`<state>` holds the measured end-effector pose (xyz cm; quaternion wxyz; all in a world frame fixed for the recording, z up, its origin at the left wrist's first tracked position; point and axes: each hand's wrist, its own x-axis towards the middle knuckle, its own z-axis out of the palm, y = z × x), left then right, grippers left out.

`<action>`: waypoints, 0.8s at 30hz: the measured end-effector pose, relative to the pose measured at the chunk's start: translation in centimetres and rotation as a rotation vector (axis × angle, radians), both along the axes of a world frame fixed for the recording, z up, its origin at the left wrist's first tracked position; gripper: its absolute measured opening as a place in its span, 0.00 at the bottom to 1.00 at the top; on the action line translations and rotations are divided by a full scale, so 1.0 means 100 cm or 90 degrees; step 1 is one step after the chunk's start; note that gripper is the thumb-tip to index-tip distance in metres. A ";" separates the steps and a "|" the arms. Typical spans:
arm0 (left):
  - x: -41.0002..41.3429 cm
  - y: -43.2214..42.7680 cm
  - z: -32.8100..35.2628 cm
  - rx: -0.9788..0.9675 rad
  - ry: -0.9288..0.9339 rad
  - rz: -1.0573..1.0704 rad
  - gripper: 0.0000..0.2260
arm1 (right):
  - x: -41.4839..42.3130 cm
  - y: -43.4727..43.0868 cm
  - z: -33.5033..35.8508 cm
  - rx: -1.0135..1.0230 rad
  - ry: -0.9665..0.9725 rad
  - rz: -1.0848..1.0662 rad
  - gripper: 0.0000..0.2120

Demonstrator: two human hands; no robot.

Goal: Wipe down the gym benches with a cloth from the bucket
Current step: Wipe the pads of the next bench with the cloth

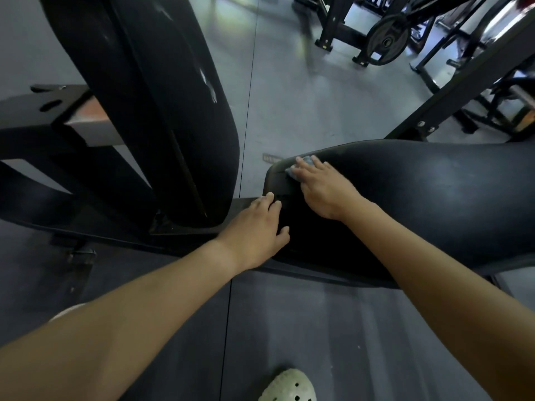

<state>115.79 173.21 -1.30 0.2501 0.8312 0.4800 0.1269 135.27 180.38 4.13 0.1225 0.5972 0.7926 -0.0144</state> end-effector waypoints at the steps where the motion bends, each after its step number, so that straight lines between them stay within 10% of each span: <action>1: -0.001 -0.001 -0.001 0.007 -0.007 0.000 0.30 | -0.005 -0.011 -0.001 -0.017 0.013 0.020 0.27; 12: -0.014 -0.010 -0.003 0.068 -0.005 -0.049 0.25 | -0.025 0.014 -0.002 0.022 0.013 -0.106 0.30; 24: -0.025 -0.006 -0.014 0.200 -0.017 -0.121 0.18 | -0.043 -0.019 -0.014 -0.044 -0.011 0.142 0.26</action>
